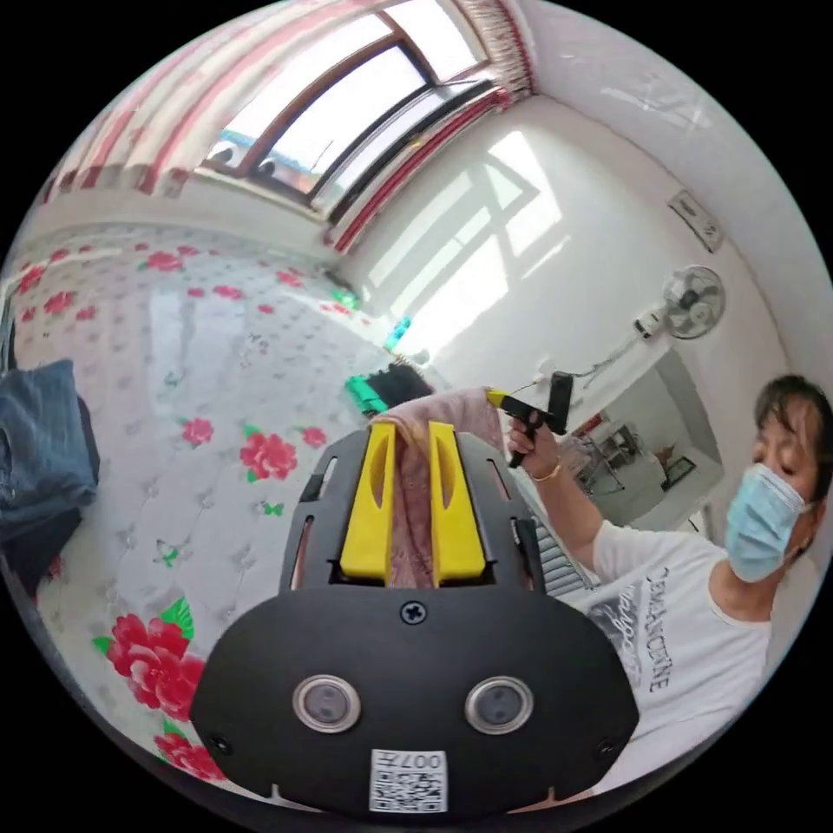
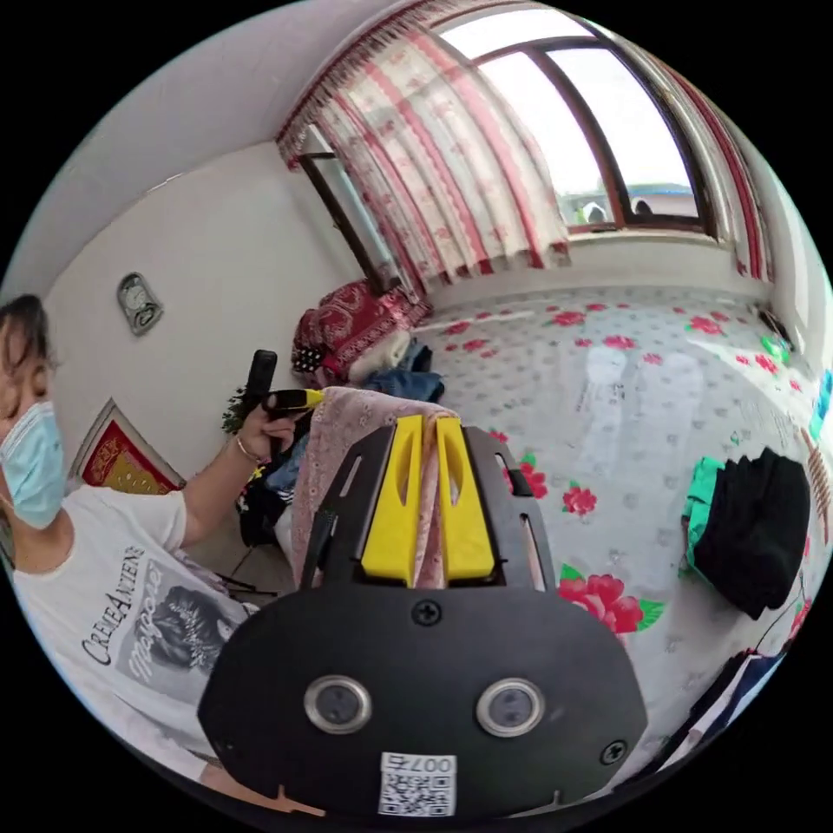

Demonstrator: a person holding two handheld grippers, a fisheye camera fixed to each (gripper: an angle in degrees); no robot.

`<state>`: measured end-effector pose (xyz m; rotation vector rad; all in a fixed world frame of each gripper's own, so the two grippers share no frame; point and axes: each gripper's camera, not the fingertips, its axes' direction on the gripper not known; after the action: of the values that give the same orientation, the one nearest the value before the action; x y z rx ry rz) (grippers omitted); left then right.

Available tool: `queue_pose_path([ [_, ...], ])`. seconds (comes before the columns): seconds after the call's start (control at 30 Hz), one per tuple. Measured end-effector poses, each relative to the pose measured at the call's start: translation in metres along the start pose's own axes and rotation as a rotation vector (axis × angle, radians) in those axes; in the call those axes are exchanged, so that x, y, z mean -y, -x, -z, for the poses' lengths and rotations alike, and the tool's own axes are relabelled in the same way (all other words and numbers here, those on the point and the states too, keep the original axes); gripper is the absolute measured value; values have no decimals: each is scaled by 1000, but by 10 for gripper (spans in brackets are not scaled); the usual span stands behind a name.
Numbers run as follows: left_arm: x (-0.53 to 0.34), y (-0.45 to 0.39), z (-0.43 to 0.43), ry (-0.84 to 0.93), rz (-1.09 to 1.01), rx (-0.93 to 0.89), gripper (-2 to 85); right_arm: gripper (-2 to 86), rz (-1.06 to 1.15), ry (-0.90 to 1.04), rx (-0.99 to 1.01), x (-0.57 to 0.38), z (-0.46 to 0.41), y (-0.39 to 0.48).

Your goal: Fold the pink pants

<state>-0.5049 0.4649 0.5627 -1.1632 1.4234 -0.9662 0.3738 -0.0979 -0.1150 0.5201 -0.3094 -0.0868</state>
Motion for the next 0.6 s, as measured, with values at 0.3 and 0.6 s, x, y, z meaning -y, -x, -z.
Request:
queue_pose_path([
  [0.3, -126, 203, -80, 226, 272, 204, 99, 44, -528, 309, -167, -159, -111, -157],
  [0.6, -191, 177, -198, 455, 173, -46, 108, 76, -721, 312, -40, -267, -124, -143],
])
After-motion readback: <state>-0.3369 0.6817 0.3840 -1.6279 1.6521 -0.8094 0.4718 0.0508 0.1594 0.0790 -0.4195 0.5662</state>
